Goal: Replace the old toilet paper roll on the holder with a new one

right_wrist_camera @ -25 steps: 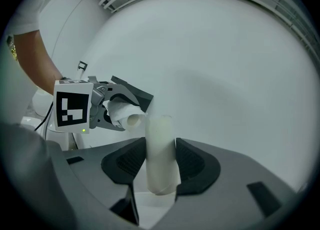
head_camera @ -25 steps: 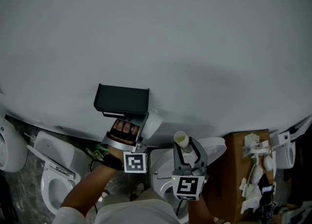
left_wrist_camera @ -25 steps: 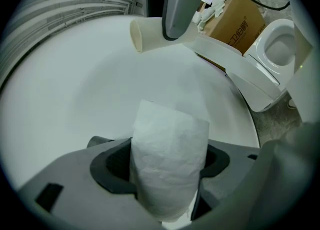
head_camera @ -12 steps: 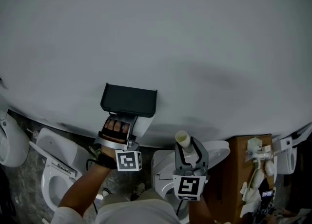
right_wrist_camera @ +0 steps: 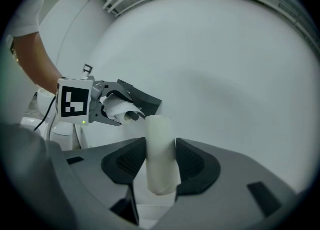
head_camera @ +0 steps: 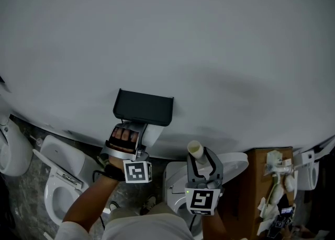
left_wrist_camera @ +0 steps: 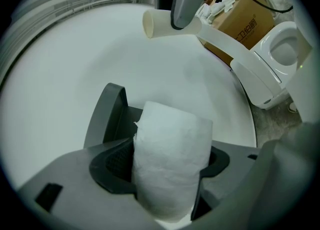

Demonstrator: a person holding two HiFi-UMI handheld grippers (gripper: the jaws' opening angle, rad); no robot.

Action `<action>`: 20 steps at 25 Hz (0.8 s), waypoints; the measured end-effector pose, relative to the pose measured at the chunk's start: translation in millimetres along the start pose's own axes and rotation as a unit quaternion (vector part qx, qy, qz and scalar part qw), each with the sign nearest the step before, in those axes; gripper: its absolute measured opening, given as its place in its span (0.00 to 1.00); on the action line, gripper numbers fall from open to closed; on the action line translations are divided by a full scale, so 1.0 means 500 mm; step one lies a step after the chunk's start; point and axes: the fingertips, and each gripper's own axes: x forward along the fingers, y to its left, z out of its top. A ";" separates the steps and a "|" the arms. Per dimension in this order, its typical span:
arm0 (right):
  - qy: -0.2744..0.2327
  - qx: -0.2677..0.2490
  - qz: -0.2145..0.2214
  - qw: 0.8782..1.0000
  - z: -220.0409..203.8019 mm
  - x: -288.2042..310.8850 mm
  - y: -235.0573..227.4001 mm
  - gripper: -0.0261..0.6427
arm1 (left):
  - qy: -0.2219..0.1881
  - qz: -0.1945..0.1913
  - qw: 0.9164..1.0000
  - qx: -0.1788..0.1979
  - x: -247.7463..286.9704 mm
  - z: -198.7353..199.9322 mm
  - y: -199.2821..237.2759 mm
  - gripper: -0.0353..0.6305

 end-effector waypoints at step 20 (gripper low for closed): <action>-0.001 0.004 -0.005 1.000 0.008 -0.019 0.004 0.32 | -0.029 -0.031 0.998 -0.036 -0.013 -0.003 -0.018 0.55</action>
